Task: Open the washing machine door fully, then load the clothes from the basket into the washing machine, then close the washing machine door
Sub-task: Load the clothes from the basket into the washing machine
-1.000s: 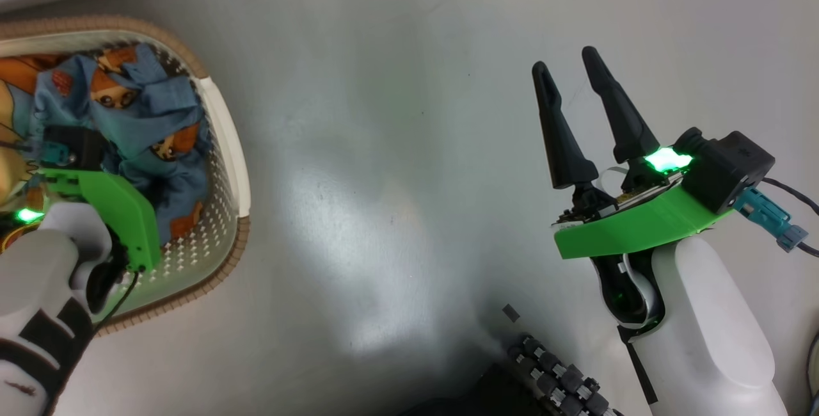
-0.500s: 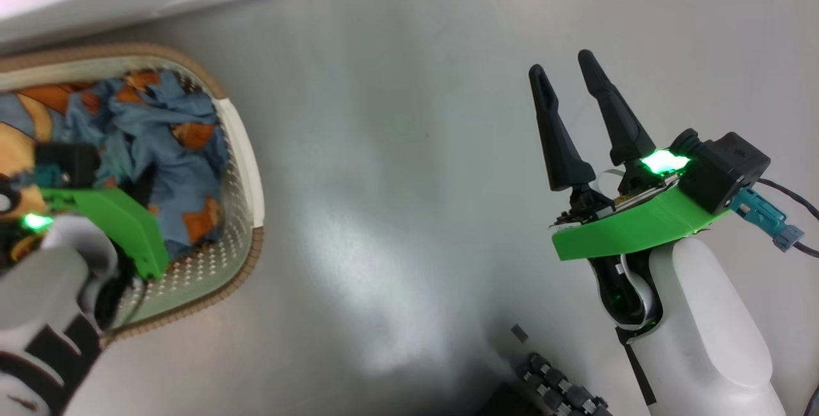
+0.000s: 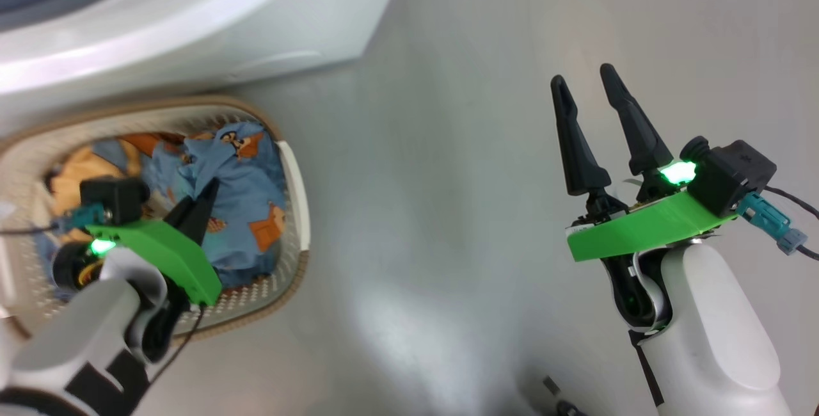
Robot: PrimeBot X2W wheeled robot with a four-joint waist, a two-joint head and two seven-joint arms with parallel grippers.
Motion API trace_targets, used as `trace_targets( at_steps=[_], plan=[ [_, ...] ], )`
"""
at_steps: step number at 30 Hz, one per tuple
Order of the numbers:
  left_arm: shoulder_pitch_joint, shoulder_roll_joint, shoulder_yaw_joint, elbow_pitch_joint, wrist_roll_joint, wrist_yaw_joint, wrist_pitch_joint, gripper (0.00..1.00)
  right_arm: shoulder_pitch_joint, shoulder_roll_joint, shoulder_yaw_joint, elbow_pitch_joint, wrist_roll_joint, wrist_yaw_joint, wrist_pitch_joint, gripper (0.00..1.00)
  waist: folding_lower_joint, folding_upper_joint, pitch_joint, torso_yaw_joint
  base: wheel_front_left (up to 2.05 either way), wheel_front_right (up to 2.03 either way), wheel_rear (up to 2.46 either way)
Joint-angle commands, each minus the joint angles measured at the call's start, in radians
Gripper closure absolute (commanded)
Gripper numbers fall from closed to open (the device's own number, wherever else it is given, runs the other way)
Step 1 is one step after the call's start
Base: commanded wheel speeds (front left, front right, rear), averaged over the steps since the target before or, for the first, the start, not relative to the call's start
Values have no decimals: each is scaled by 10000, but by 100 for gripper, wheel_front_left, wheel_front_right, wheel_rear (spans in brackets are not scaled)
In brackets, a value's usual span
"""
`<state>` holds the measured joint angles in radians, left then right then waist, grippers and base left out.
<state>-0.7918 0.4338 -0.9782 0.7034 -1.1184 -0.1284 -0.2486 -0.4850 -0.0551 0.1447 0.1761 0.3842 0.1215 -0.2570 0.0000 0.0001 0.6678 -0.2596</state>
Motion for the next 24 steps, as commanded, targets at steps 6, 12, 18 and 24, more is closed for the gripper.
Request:
trace_targets(
  at_steps=[6, 12, 18, 24],
  plan=[
    [1781, -116, 2345, -1196, 1237, -23, -130, 100, 661, -196, 26, -42, -64, 92, -48, 0, 0, -1, -1839, 975, 0, 0, 0],
    [2817, -454, 3535, -1998, 2057, -23, -130, 100, 982, -351, 0, 132, 62, 92, -48, 0, 0, -1, -2659, 1248, 0, 0, 0],
    [3874, -775, 4563, -2884, 2904, -23, -131, 100, 1370, -485, -9, 295, 197, 92, -48, 0, 0, -1, -3581, 1450, 0, 0, 0],
    [4665, -1115, 5660, -3773, 3525, -23, -131, 100, 1716, -625, -2, 376, 346, 92, -48, 0, 0, -1, -4310, 1588, 0, 0, 0]
  ],
)
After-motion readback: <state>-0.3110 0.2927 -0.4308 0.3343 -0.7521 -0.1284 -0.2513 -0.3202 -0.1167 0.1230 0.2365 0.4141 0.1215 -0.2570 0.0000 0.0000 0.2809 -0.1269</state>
